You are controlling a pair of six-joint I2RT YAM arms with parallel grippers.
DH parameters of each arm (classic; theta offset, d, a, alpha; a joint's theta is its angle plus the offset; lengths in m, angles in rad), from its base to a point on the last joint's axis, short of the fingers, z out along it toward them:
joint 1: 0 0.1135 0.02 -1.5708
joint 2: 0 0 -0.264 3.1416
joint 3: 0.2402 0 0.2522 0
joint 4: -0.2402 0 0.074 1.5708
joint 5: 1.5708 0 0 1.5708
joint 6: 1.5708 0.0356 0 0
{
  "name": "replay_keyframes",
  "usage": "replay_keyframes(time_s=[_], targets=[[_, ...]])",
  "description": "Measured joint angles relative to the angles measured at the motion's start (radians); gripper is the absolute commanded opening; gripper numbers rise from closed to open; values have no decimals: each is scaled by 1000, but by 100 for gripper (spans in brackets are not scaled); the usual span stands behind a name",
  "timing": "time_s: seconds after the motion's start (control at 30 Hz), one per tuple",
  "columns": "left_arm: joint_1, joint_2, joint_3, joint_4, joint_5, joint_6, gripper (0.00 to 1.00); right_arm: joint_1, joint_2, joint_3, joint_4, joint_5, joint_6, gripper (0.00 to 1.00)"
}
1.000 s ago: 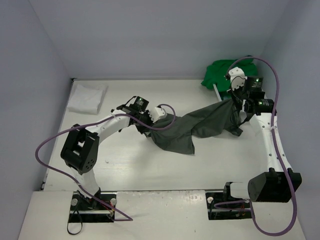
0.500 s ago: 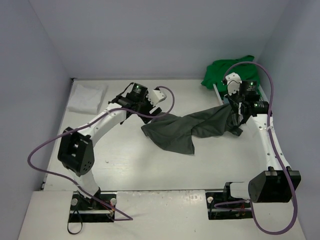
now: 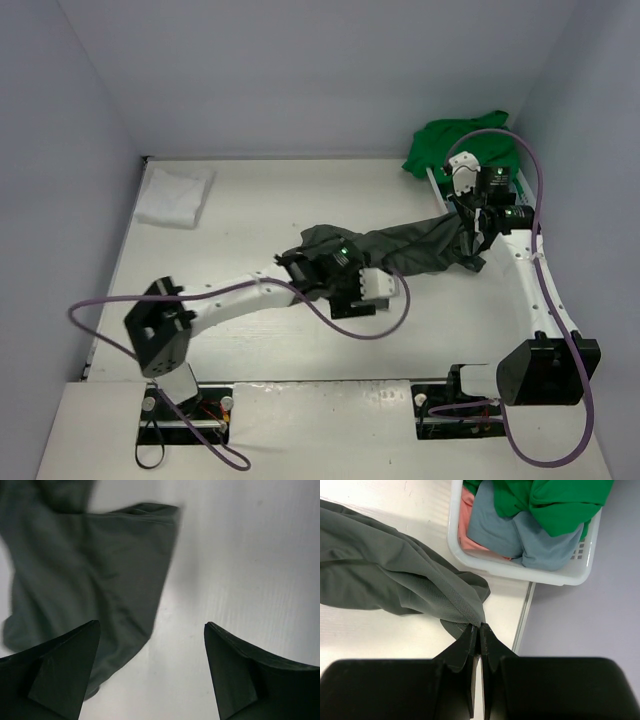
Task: Fold and stack the t-shirts
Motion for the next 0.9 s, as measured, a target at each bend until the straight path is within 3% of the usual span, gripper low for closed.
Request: replay_keyframes(time_s=[0.1, 0.27, 0.53, 0.9], targets=[[-58, 146, -2, 6, -7, 15, 79, 0, 0, -8, 0, 0, 0, 0], [-54, 298, 31, 29, -56, 22, 79, 0, -9, -21, 0, 0, 0, 0], [-50, 346, 148, 94, -79, 19, 79, 0, -51, -35, 3, 0, -1, 0], [-50, 415, 175, 83, -28, -18, 79, 0, -57, -57, 5, 0, -5, 0]])
